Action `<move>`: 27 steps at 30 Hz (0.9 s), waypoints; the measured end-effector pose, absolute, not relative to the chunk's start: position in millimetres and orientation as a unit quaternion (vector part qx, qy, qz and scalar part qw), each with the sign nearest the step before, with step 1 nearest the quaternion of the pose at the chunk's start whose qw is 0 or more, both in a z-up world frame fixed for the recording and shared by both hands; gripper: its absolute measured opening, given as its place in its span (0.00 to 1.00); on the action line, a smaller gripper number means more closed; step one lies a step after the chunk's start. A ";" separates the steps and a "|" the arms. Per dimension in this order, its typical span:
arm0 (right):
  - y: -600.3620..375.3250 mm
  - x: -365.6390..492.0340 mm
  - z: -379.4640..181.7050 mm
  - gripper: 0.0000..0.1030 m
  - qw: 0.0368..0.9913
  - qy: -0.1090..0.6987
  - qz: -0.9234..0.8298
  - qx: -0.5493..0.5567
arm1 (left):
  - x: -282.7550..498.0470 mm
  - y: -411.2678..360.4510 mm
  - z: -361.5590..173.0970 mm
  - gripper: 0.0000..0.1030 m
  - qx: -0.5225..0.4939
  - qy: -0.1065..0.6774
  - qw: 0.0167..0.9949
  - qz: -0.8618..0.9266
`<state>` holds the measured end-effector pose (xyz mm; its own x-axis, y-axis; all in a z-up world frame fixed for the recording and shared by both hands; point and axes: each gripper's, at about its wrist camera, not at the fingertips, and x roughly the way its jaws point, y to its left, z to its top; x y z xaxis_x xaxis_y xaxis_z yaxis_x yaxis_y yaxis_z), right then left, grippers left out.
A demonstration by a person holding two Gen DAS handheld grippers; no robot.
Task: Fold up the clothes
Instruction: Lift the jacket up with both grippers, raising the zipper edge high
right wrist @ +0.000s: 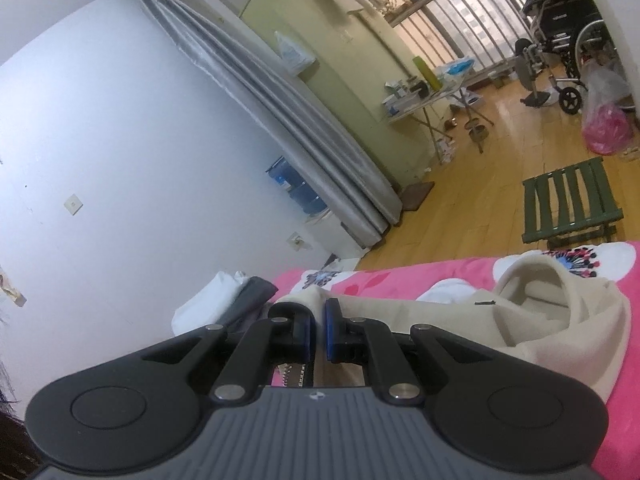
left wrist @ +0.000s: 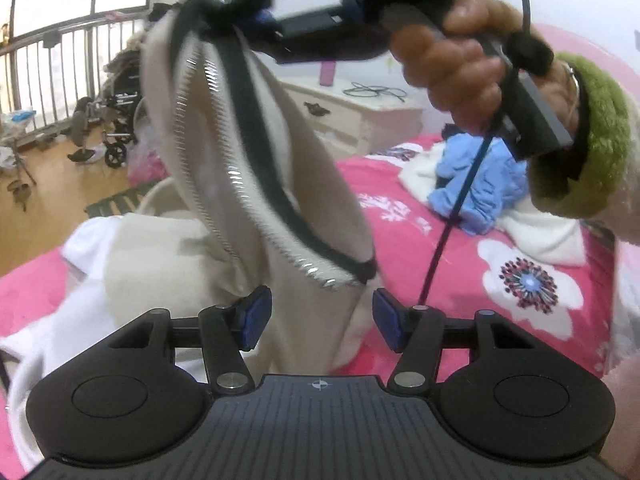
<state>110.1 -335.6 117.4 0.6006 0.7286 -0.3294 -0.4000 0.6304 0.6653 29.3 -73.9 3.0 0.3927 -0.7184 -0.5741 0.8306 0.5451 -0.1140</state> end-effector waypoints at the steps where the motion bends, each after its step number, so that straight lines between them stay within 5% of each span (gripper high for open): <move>1: -335.1 109.8 117.9 0.08 0.853 0.299 0.331 0.271 | 28.1 -75.9 2.2 0.55 0.097 0.288 0.831 -0.467; 19: -337.1 113.6 105.1 0.08 0.831 0.307 0.350 0.303 | 61.5 -87.5 -4.4 0.53 0.043 0.253 0.855 -0.451; 27: -347.6 111.9 97.4 0.08 0.827 0.308 0.337 0.327 | 73.9 -82.6 -3.7 0.23 0.004 0.279 0.850 -0.447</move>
<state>111.9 -347.6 97.4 0.5823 0.7599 -0.2890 -0.3566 0.5582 0.7492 73.9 -82.6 -3.7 0.4440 -0.7580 -0.4779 0.7623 0.5998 -0.2431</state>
